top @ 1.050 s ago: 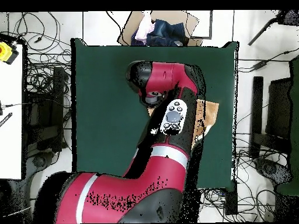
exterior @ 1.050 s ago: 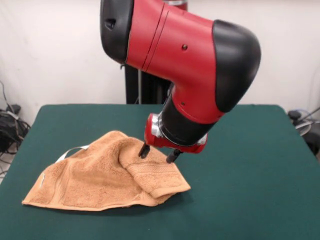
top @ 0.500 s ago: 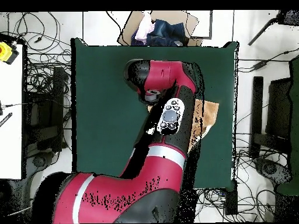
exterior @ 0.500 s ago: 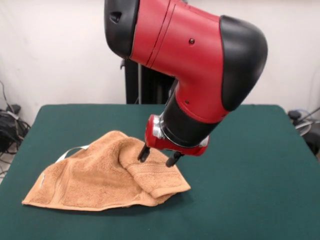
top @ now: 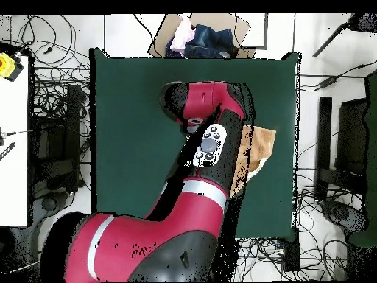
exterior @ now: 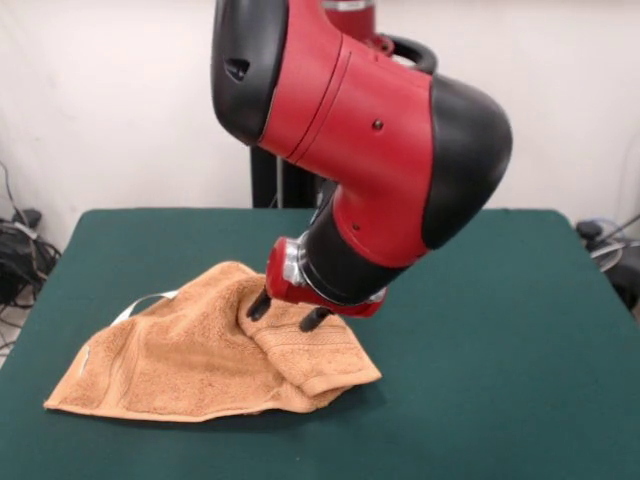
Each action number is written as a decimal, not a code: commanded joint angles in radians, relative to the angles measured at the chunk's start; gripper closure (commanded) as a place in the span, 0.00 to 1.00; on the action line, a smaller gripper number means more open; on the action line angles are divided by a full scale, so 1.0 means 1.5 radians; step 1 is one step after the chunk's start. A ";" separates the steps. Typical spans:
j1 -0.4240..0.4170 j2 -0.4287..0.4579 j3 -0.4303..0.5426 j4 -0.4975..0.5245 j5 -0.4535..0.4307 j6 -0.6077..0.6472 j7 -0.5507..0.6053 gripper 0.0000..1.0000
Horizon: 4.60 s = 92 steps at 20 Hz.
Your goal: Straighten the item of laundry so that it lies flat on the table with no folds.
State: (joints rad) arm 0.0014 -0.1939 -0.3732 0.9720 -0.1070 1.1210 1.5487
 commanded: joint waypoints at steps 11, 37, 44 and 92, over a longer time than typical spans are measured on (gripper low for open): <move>0.007 0.008 -0.023 0.145 -0.066 -0.057 0.130 0.00; -0.049 -0.028 0.082 0.201 0.015 -0.269 0.098 1.00; -0.051 -0.027 0.082 0.206 0.012 -0.278 0.093 1.00; -0.208 -0.228 0.377 0.457 0.017 -0.471 0.096 1.00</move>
State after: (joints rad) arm -0.3184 -0.5193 0.1533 1.5962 -0.0828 0.4674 1.5487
